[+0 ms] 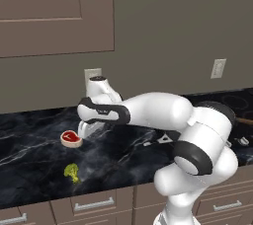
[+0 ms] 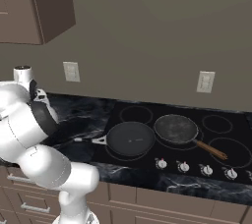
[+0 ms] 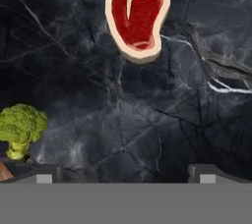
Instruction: Place both pans onto different burners. Then place the broccoli and the steak on different pans.
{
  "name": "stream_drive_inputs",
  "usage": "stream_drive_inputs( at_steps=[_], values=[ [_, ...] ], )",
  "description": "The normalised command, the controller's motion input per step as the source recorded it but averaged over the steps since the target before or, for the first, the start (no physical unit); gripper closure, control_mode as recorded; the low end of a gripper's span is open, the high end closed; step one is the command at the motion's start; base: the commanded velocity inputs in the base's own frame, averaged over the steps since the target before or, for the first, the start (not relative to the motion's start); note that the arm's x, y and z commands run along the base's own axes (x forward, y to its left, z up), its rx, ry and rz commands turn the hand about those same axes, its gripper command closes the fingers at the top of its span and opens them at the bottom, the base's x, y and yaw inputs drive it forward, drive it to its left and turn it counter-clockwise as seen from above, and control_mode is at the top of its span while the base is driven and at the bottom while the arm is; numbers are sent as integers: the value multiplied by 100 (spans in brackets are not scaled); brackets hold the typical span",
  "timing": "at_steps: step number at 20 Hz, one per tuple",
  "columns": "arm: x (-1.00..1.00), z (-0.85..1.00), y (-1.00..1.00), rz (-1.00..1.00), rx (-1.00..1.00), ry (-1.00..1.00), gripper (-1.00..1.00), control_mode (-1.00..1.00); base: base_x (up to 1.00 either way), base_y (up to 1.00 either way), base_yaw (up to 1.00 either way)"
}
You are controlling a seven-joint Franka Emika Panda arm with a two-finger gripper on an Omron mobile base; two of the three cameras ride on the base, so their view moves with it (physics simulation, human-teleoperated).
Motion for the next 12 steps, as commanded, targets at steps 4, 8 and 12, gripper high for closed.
stream_drive_inputs(
  at_steps=[4, 8, 12],
  values=[
    [13, -9, 24, 2, -4, 0, -100, -100, 0, 0, 0],
    [30, -13, 25, 0, -7, 0, -100, -100, 0, 0, 0],
    [30, -9, 17, 0, -4, 0, -100, -100, 0, 0, 0]
  ],
)
